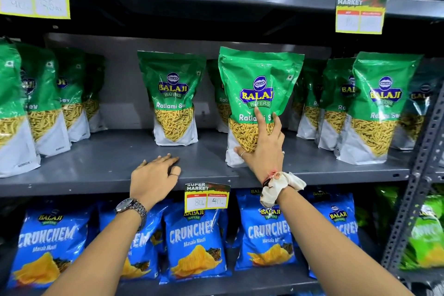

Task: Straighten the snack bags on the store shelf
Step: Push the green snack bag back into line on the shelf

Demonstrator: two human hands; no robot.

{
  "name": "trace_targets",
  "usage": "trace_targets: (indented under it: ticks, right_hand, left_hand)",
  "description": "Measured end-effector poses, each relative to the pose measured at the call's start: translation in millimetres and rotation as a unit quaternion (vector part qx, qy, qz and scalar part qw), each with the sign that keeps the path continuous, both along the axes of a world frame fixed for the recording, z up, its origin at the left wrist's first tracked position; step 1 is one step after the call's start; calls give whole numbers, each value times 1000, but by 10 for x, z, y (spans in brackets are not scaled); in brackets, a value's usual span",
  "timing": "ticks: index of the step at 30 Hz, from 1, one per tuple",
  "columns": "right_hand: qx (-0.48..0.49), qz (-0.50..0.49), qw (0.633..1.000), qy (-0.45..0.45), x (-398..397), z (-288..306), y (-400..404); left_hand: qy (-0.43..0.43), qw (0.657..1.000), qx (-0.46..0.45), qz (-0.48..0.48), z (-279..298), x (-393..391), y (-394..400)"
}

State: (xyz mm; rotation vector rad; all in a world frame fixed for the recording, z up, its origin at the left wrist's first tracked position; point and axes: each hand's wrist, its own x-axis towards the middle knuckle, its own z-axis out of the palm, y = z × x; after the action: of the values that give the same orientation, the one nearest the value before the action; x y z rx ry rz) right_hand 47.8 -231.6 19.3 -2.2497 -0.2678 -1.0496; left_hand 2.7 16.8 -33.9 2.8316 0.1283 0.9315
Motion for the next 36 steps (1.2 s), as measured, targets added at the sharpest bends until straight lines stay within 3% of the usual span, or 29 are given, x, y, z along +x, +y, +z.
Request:
trace_targets:
  ticks: [21, 25, 30, 36]
  right_hand:
    - [-10, -3, 1000, -17, -33, -35, 3]
    - [-5, -7, 996, -84, -114, -9, 22]
    - [28, 57, 982, -179, -228, 92, 268]
    - [4, 126, 972, -200, -281, 218, 898]
  left_hand:
    - [52, 998, 8, -29, 61, -95, 28]
    - [38, 999, 2, -24, 44, -199, 156]
    - [25, 999, -35, 20, 68, -383, 623]
    - [2, 998, -40, 40, 103, -562, 1249]
